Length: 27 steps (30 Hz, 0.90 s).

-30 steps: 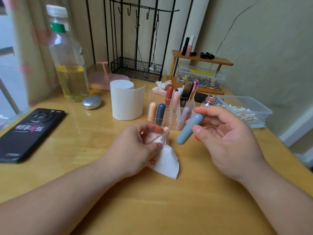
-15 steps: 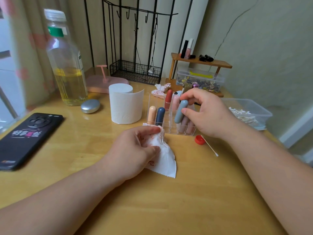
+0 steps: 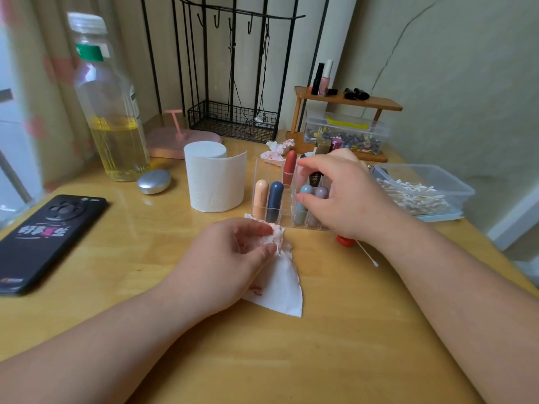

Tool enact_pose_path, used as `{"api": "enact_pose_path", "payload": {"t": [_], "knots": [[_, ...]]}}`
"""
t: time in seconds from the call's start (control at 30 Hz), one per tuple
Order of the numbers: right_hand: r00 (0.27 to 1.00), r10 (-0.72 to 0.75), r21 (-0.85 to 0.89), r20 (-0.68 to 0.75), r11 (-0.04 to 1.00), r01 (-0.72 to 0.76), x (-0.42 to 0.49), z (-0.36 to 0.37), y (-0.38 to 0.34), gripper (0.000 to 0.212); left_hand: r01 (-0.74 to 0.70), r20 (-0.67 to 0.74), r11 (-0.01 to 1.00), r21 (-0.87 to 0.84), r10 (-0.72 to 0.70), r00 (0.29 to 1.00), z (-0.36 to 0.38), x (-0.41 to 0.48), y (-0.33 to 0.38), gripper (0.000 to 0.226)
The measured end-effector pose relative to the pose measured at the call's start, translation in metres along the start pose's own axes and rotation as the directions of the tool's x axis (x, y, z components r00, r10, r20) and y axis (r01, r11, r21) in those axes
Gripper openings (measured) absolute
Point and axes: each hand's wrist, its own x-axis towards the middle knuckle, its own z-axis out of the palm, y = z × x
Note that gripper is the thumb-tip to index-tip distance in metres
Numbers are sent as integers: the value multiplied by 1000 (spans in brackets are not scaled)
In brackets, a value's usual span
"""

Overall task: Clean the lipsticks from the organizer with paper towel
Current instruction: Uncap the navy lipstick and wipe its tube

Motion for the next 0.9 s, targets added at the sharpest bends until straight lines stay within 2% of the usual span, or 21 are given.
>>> {"api": "enact_pose_path", "payload": {"t": [0.1, 0.27, 0.43, 0.57, 0.73, 0.8, 0.9], "knots": [[1000, -23, 6, -12, 1000, 23, 7, 6, -9, 44, 4, 26, 993, 116, -7, 1000, -3, 0, 0, 12], [991, 16, -118, 136, 993, 1, 23, 14, -24, 40, -28, 116, 933, 360, -15, 993, -7, -1, 3, 6], [988, 23, -154, 152, 988, 0, 28, 14, -31, 25, -101, 197, 926, 363, 30, 980, -10, -2, 5, 19], [993, 51, -48, 102, 998, -46, 24, 5, -33, 18, -137, 219, 926, 353, 61, 974, -11, -3, 7, 25], [989, 67, 162, -135, 986, -45, 4, -21, -35, 22, -136, 242, 928, 348, 51, 969, -15, -5, 9, 26], [995, 55, 260, -82, 965, -32, -17, -33, -39, 23, -130, 259, 929, 347, 38, 965, -16, -5, 9, 25], [995, 40, 343, 92, 937, -70, -51, -34, -43, 25, -116, 275, 931, 347, 18, 961, -16, -6, 10, 22]]}}
